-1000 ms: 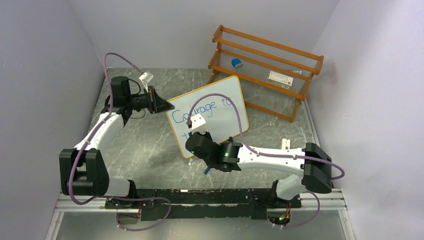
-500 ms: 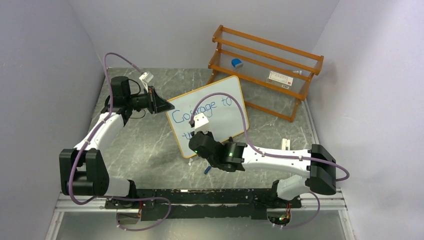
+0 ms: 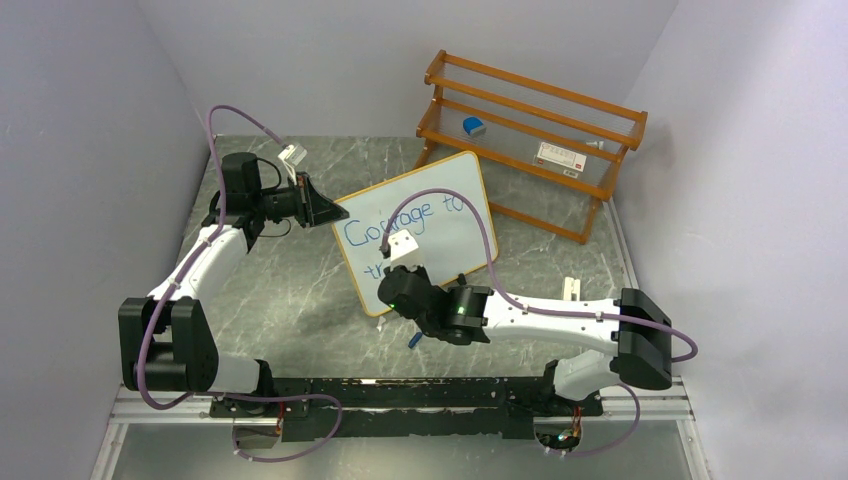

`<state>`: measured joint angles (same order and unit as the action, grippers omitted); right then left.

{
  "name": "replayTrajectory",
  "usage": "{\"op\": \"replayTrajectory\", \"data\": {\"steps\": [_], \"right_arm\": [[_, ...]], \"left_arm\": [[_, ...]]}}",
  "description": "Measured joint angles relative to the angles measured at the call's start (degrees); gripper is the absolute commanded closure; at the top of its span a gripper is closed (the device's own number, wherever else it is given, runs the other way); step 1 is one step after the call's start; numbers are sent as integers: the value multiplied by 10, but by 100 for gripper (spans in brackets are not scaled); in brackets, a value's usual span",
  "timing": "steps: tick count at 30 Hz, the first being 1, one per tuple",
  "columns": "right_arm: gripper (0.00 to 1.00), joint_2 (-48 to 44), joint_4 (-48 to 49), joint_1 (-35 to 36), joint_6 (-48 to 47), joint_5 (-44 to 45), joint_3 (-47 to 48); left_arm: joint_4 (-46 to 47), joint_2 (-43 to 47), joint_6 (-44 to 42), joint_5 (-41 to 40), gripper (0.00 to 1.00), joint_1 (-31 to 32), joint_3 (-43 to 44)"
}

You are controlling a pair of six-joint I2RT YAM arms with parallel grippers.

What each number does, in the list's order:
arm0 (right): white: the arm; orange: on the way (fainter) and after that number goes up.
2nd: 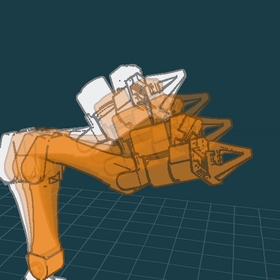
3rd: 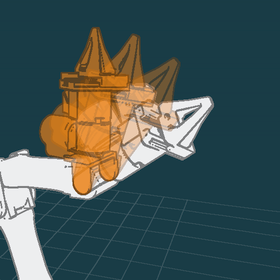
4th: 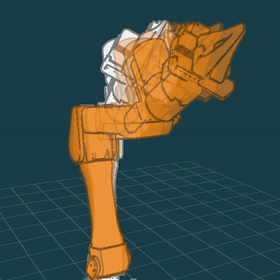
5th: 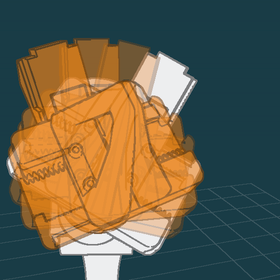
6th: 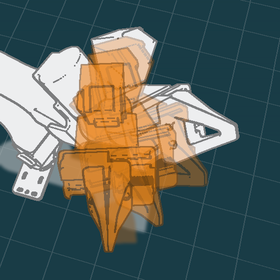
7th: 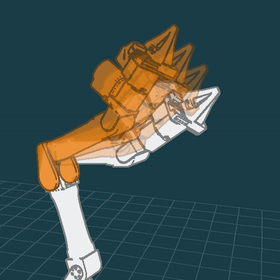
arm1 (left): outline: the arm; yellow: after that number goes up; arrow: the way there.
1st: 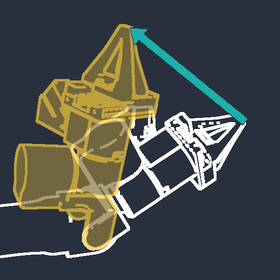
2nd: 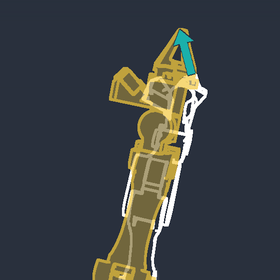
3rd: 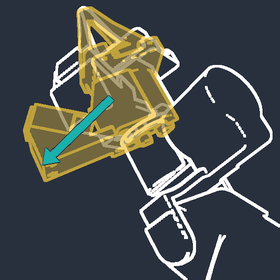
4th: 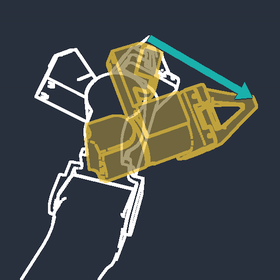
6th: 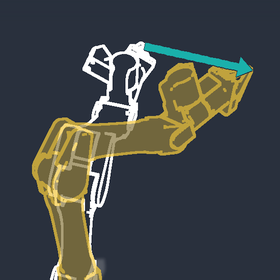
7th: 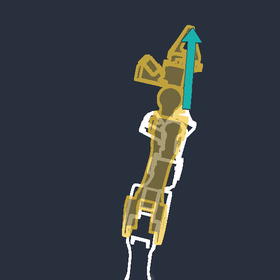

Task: Write a sentence on the whiteboard

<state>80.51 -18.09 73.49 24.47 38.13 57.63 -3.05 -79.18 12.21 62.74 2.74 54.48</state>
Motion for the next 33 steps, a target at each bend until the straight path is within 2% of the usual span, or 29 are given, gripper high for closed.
{"op": "replayTrajectory", "data": {"steps": [33], "right_arm": [[100, 16, 18, -3, -3, 9, 0]], "left_arm": [[0, 0, 0, -2, 95, 0, 0]]}}
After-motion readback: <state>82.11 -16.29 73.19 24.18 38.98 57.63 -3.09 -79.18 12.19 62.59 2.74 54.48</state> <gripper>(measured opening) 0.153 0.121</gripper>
